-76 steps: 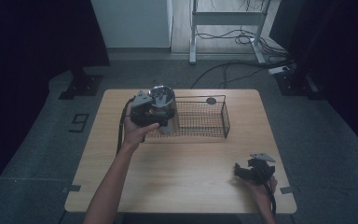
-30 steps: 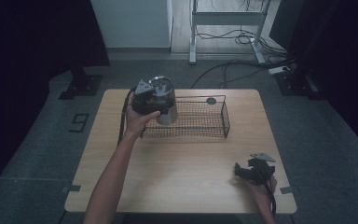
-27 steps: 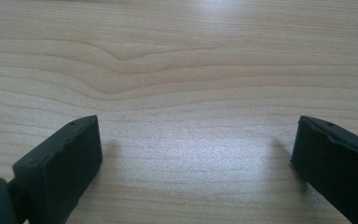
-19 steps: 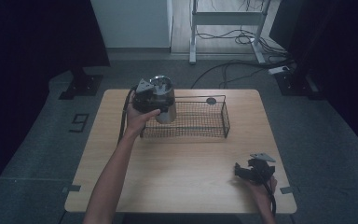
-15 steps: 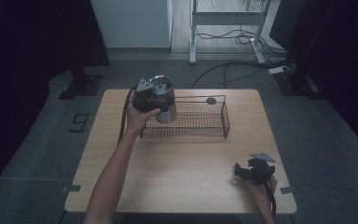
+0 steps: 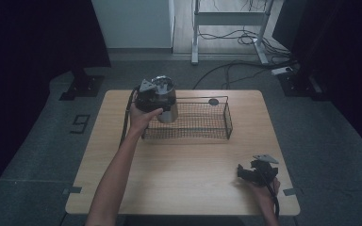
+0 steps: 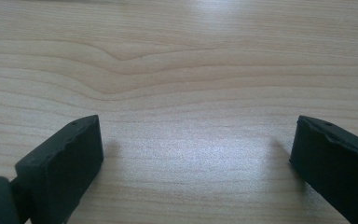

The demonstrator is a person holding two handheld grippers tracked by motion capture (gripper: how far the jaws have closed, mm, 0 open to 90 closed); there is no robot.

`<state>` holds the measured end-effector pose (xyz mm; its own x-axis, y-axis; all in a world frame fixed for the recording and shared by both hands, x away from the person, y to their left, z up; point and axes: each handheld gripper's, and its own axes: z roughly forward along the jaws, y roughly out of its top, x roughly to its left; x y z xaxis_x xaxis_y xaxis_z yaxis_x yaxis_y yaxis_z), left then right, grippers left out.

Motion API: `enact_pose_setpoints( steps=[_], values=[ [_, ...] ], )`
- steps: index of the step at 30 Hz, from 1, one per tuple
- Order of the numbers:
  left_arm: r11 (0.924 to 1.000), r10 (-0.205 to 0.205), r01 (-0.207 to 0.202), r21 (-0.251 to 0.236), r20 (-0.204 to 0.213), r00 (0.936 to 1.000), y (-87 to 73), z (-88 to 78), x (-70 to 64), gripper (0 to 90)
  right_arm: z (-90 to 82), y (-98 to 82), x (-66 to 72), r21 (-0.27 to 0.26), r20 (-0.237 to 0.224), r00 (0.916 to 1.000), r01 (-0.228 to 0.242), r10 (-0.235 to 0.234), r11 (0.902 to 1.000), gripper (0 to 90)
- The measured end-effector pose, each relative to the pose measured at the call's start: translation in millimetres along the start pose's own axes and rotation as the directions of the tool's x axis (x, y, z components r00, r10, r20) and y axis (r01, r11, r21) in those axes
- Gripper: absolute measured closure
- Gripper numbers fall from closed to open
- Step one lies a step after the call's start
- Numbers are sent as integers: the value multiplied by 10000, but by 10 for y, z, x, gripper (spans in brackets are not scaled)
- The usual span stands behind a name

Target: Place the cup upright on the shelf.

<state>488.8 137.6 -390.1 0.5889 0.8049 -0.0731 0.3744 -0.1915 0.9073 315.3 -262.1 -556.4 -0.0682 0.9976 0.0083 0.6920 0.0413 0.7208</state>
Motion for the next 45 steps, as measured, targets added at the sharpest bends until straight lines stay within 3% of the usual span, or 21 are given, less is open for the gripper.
enact_pose_setpoints(
  steps=[19,24,45],
  values=[
    [9993,-250,258,273,-307,9992,-105,189,56,39,-2,-1,1,-4,4,10000,-35,35,10000,25],
    [9989,-269,291,355,-600,9978,-186,253,55,40,-2,-1,1,-5,5,10000,-32,32,10000,25],
    [9936,-578,623,942,-496,9971,-415,445,104,39,-2,-1,-2,-33,31,10000,-19,19,10000,30]
  ],
)
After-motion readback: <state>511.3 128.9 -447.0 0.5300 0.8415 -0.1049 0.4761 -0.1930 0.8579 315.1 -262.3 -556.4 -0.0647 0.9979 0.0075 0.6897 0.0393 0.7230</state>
